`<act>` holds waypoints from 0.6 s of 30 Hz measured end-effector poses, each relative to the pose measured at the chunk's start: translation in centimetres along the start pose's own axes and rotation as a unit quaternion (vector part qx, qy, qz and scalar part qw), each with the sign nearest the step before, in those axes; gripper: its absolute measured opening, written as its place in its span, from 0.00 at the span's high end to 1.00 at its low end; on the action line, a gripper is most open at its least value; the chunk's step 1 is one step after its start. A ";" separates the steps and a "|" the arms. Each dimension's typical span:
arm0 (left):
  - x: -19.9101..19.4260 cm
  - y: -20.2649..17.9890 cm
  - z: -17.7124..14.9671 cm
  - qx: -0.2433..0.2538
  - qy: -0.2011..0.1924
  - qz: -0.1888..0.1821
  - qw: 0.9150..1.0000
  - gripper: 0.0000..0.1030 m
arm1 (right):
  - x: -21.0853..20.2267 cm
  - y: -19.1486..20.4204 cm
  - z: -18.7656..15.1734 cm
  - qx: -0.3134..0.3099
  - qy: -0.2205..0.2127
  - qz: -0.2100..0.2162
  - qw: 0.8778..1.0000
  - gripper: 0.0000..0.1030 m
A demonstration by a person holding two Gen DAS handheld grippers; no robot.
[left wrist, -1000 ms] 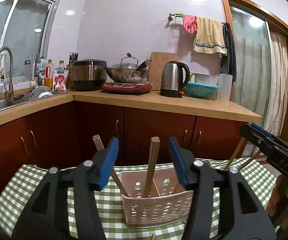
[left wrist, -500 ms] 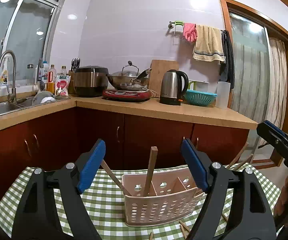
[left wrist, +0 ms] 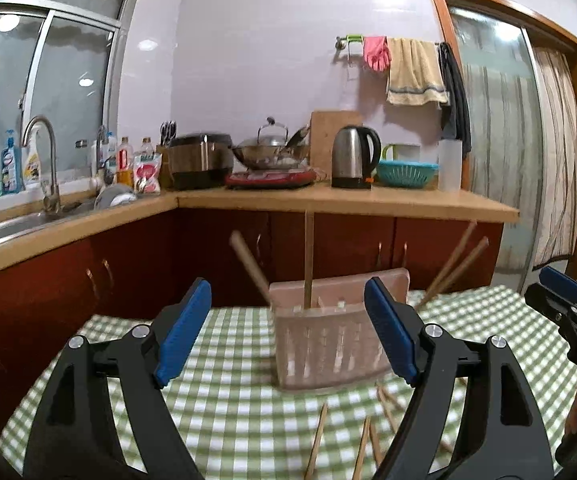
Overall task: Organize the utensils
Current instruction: 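Open both tools to release the chopsticks into the basket, then move both open tools down toward the loose chopsticks on the cloth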
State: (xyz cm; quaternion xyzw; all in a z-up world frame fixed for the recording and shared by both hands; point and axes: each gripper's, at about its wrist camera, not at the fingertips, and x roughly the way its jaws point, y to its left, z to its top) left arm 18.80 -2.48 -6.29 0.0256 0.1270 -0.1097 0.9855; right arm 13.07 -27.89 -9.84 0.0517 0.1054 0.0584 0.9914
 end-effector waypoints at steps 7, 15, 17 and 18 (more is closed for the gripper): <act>-2.0 0.7 -4.3 -0.001 0.043 0.016 0.999 0.25 | -2.4 -0.2 -5.2 0.002 0.055 -0.005 0.998 0.50; -4.8 1.2 -8.9 0.014 0.075 0.036 0.996 0.26 | -3.7 0.3 -9.0 -0.004 0.093 0.017 0.996 0.54; -5.3 1.7 -10.1 0.009 0.088 0.039 0.995 0.27 | -3.5 0.6 -9.9 -0.009 0.108 0.025 0.994 0.57; -5.5 1.9 -10.7 0.007 0.094 0.041 0.995 0.27 | -3.4 0.7 -10.3 -0.011 0.114 0.029 0.993 0.58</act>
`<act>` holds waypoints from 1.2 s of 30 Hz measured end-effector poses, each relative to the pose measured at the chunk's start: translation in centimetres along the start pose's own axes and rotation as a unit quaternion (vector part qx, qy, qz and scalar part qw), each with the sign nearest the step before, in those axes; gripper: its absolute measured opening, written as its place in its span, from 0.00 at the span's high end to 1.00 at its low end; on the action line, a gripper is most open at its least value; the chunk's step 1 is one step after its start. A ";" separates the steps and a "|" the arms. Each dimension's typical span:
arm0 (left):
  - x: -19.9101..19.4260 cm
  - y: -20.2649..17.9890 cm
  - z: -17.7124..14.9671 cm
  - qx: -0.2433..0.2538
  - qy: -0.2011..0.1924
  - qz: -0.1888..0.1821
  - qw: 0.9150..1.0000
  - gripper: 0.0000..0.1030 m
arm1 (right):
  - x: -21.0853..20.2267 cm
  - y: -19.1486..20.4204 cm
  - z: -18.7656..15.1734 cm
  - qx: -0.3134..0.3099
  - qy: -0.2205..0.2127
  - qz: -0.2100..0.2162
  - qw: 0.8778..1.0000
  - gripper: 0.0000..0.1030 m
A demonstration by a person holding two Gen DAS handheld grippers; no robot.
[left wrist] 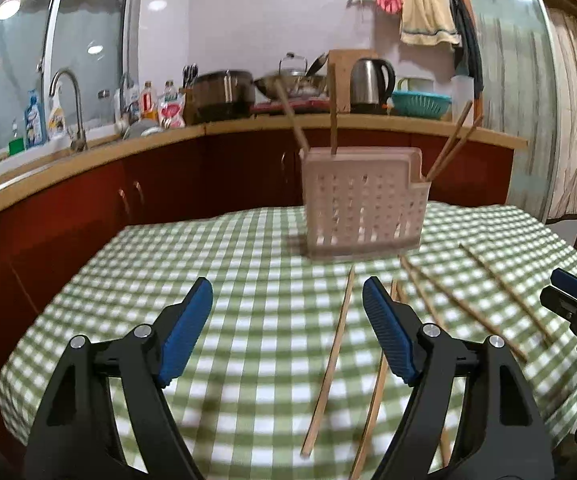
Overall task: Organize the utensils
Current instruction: 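Move both open tools down toward the loose chopsticks on the cloth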
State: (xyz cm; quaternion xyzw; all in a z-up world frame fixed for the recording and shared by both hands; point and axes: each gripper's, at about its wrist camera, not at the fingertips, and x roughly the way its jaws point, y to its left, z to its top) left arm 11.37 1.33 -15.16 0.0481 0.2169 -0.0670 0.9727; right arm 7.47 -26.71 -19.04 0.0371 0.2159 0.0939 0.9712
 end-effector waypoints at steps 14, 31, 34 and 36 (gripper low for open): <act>0.8 1.1 -4.9 -0.004 0.067 0.002 0.998 0.41 | 2.4 0.5 -4.3 -0.005 0.091 0.019 0.996 0.88; 1.4 0.1 -7.9 0.011 0.121 -0.030 0.992 0.69 | 2.2 0.8 -4.3 -0.011 0.091 0.022 0.996 0.93; 1.3 -0.2 -8.2 0.019 0.121 -0.040 0.992 0.85 | 2.1 0.7 -4.2 -0.009 0.089 0.021 0.996 0.93; 1.2 -0.6 -8.2 0.030 0.120 -0.043 0.991 0.90 | 2.0 0.7 -4.1 -0.008 0.086 0.021 0.996 0.93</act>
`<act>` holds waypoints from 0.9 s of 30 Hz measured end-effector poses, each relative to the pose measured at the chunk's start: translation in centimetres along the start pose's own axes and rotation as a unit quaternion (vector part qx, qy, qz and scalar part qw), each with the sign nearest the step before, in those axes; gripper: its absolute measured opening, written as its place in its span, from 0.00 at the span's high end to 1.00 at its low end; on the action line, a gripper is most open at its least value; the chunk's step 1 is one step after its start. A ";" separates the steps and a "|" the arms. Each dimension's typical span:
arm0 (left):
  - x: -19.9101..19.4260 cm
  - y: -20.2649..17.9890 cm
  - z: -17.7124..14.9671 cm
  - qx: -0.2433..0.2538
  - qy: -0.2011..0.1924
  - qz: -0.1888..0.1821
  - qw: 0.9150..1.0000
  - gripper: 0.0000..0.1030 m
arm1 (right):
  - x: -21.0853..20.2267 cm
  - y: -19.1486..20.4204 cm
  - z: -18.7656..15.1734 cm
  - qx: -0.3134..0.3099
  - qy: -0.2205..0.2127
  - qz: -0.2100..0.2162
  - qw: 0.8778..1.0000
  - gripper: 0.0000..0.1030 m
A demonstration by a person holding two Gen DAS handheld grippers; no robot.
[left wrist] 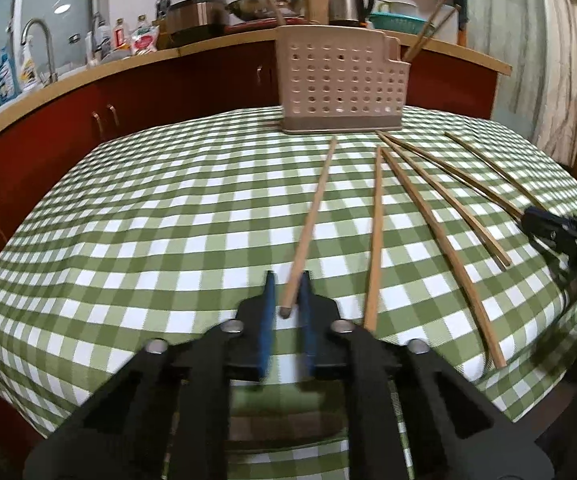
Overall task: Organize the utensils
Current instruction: 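Move both open tools down toward the loose chopsticks on the cloth, then close the right tool on a wooden chopstick while the left tool closes on another, then lift both held chopsticks and lower them into the pink basket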
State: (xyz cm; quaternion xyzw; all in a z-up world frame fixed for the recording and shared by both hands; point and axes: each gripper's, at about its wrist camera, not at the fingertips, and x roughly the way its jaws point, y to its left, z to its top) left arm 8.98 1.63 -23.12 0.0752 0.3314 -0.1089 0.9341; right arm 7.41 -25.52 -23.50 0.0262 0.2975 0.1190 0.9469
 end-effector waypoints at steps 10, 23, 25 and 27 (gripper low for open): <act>-2.6 -0.4 1.3 0.024 -0.062 0.030 0.997 0.93 | -2.3 0.0 1.7 0.002 -0.042 -0.005 0.999 0.93; -7.1 0.4 4.6 0.010 -0.136 0.049 0.989 0.94 | -6.3 0.2 5.1 0.003 -0.108 -0.014 0.994 0.93; -7.8 0.6 5.0 0.007 -0.144 0.049 0.988 0.94 | -6.7 0.3 5.5 0.003 -0.114 -0.014 0.993 0.93; -8.2 0.8 5.4 0.003 -0.149 0.048 0.988 0.94 | -7.1 0.4 5.9 0.003 -0.119 -0.015 0.993 0.93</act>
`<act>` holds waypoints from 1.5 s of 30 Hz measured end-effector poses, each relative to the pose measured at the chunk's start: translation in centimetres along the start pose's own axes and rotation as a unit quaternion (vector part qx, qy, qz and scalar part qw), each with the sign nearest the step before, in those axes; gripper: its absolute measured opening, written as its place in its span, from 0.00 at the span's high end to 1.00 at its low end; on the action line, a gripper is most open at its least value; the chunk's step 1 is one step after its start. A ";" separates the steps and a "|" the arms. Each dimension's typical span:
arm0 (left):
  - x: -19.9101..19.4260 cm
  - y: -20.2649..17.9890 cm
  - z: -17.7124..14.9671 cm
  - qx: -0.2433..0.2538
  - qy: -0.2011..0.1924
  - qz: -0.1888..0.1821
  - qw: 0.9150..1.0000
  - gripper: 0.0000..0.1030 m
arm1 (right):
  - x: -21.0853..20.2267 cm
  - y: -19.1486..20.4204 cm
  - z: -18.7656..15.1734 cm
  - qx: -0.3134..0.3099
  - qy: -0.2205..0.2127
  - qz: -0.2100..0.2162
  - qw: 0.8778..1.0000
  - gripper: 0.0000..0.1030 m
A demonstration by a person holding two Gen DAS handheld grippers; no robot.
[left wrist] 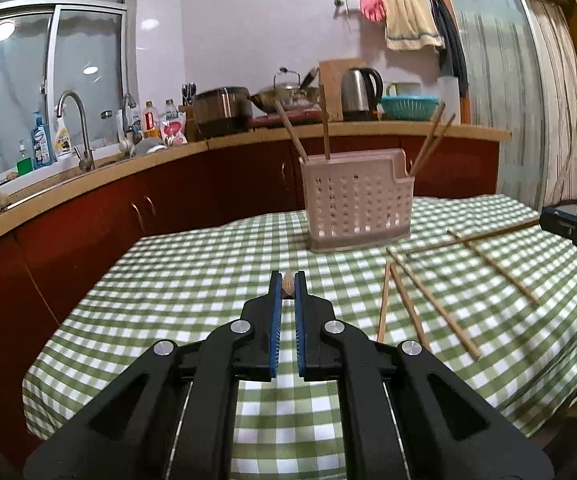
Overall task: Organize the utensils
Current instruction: 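Lift both held chopsticks and lower them into the pink basket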
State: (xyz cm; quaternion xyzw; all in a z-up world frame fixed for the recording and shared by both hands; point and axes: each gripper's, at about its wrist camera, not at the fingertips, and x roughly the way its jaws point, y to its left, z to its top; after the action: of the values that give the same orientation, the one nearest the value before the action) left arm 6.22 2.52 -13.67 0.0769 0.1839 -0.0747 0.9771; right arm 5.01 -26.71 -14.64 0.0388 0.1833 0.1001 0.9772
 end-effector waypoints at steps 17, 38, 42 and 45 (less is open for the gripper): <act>-2.8 1.7 5.1 -0.039 -0.021 -0.018 0.999 0.94 | -2.3 0.6 3.9 0.005 -0.026 -0.002 1.000 0.93; 0.1 3.0 8.6 -0.048 -0.026 -0.030 0.998 0.94 | 0.6 0.7 7.6 -0.003 -0.025 -0.003 1.000 0.93; 0.8 3.1 9.1 -0.054 -0.027 -0.034 0.998 0.94 | 1.4 0.8 8.1 -0.004 -0.030 0.000 1.000 0.93; 1.2 3.3 9.5 -0.059 -0.029 -0.038 0.997 0.94 | 1.6 1.1 8.5 -0.004 -0.029 0.002 1.000 0.93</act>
State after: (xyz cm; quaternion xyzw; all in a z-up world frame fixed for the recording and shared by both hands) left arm 11.18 3.88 -4.95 0.0099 0.1626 -0.1028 0.9813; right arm 9.38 -25.68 -7.20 0.0386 0.1540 0.1013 0.9821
